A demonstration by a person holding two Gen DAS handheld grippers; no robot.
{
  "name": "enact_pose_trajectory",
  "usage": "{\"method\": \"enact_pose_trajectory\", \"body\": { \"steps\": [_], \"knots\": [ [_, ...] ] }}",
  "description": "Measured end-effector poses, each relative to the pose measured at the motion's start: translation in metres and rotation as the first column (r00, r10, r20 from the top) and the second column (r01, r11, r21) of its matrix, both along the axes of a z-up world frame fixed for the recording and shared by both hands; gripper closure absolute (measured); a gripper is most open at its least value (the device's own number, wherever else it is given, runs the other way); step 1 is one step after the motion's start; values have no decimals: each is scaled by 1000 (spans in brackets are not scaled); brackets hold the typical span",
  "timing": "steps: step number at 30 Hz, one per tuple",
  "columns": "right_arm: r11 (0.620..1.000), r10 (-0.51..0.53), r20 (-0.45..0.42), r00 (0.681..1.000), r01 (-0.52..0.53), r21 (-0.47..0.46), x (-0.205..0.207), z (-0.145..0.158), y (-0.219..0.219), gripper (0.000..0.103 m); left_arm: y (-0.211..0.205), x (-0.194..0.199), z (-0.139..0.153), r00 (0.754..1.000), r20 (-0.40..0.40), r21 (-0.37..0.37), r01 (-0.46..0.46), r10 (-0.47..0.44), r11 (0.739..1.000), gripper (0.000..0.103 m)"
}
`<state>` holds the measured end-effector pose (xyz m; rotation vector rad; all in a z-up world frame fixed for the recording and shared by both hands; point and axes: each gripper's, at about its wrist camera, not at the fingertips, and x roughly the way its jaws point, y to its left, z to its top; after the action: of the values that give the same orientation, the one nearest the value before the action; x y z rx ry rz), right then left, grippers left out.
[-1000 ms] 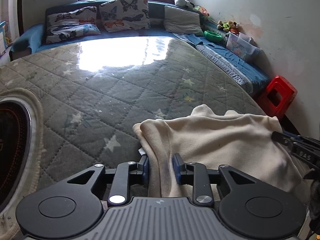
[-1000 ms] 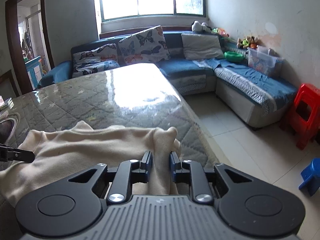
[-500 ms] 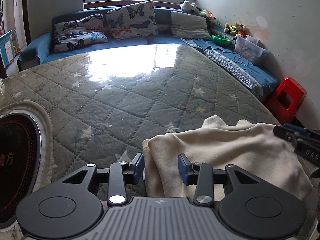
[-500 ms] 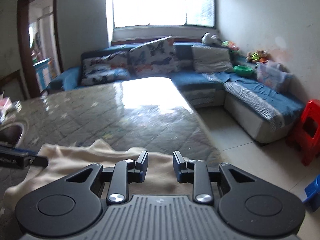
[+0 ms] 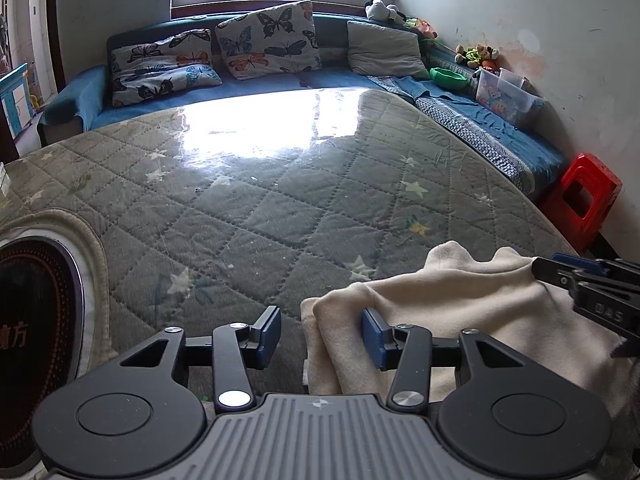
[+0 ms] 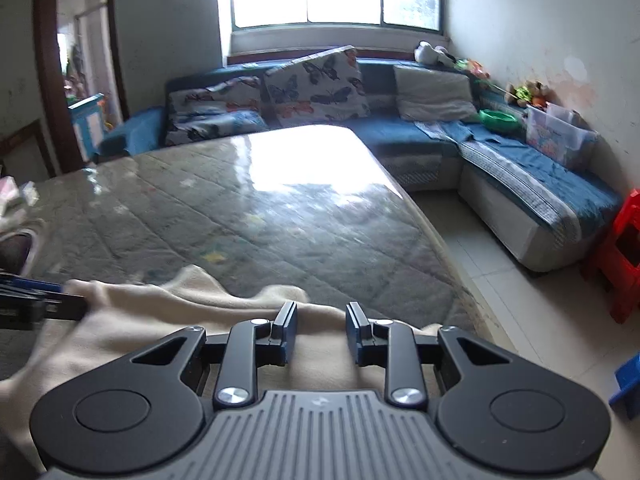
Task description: Fold clothes
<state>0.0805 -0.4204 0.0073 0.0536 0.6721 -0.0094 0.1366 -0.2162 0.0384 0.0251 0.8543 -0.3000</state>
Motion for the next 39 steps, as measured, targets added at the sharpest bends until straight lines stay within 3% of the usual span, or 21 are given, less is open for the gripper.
{"method": "enact_pose_trajectory", "body": {
  "steps": [6,13,20,24,31,39],
  "knots": [
    [997,68,-14,998,-67,22,4,-2,20,76,-2,5,-1,1000,6,3,1,-1,1000,52],
    [999,35,-8,999,-35,-5,22,-15,34,73,1,8,-4,1000,13,1,-2,2,1000,47],
    [997,72,29,997,-72,-6,12,-2,47,72,4,10,-5,1000,15,-1,-6,6,1000,47],
    [991,129,9,992,-129,-26,21,-7,65,72,6,12,-5,1000,16,-1,-6,6,1000,46],
    [992,127,-13,992,-127,-19,37,-17,73,70,7,12,-7,1000,21,4,-10,10,1000,44],
    [986,168,1,986,-168,-14,6,3,70,66,7,12,-7,1000,27,14,-14,14,1000,43]
  ]
}}
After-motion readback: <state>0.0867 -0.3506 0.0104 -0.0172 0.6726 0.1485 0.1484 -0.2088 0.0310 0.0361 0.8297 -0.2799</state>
